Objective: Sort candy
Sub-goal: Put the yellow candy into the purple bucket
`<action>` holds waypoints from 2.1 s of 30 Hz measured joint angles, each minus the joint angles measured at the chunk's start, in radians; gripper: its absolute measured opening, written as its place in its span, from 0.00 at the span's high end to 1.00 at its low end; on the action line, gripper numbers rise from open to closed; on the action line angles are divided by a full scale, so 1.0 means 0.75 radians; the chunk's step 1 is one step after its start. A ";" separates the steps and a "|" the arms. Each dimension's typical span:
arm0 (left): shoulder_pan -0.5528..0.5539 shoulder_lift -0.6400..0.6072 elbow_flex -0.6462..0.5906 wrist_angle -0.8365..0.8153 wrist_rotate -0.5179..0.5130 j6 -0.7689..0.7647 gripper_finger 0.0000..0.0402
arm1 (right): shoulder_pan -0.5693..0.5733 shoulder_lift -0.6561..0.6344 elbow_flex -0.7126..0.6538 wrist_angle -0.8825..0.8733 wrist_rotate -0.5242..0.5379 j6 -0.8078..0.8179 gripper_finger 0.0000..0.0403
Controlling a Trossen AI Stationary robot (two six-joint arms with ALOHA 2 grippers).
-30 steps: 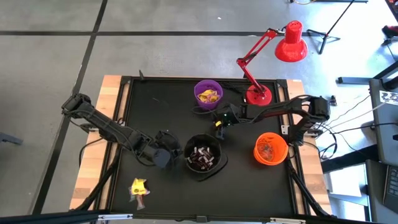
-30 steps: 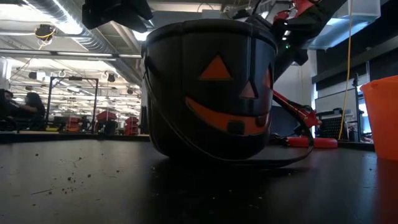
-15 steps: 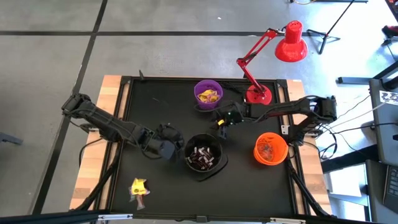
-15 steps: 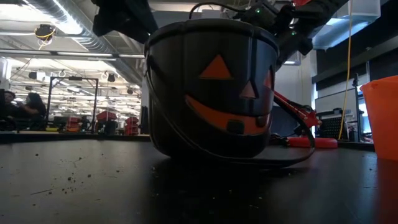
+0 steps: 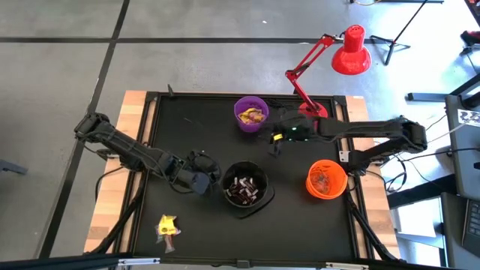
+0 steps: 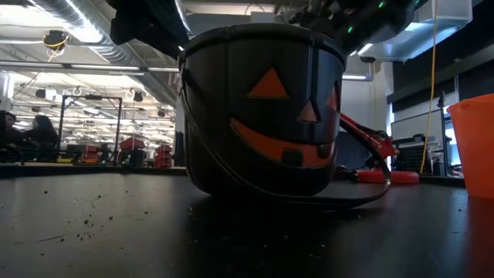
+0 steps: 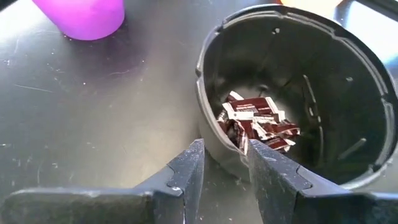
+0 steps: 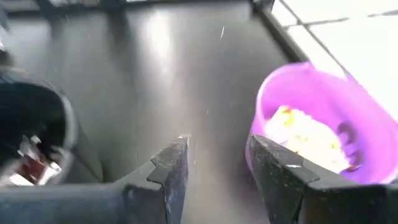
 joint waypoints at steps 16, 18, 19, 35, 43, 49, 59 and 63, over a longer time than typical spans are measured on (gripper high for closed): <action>-0.051 0.000 0.000 0.001 0.001 -0.039 0.71 | 0.001 -0.518 -0.014 -0.102 0.004 0.008 0.59; -0.060 0.000 0.000 -0.007 0.031 -0.044 0.71 | 0.001 -0.562 -0.033 -0.123 0.004 0.029 0.59; -0.062 0.000 0.000 -0.008 0.058 -0.046 0.71 | 0.001 -0.579 -0.045 -0.140 0.004 0.035 0.59; -0.311 0.001 0.000 -0.400 0.537 -0.772 0.71 | 0.001 -0.672 -0.209 -0.133 0.036 0.097 0.59; -0.553 0.045 0.000 -0.400 0.543 -1.105 0.69 | 0.001 -0.669 -0.223 -0.075 0.008 0.097 0.59; -0.643 0.148 0.000 -0.400 0.654 -1.220 0.58 | 0.001 -0.668 -0.223 -0.063 -0.022 0.097 0.59; -0.662 0.315 0.000 -0.377 0.753 -1.230 0.41 | 0.001 -0.667 -0.223 -0.062 -0.041 0.119 0.59; -0.663 0.352 -0.023 -0.383 0.790 -1.230 0.41 | 0.001 -0.667 -0.223 -0.058 -0.058 0.139 0.59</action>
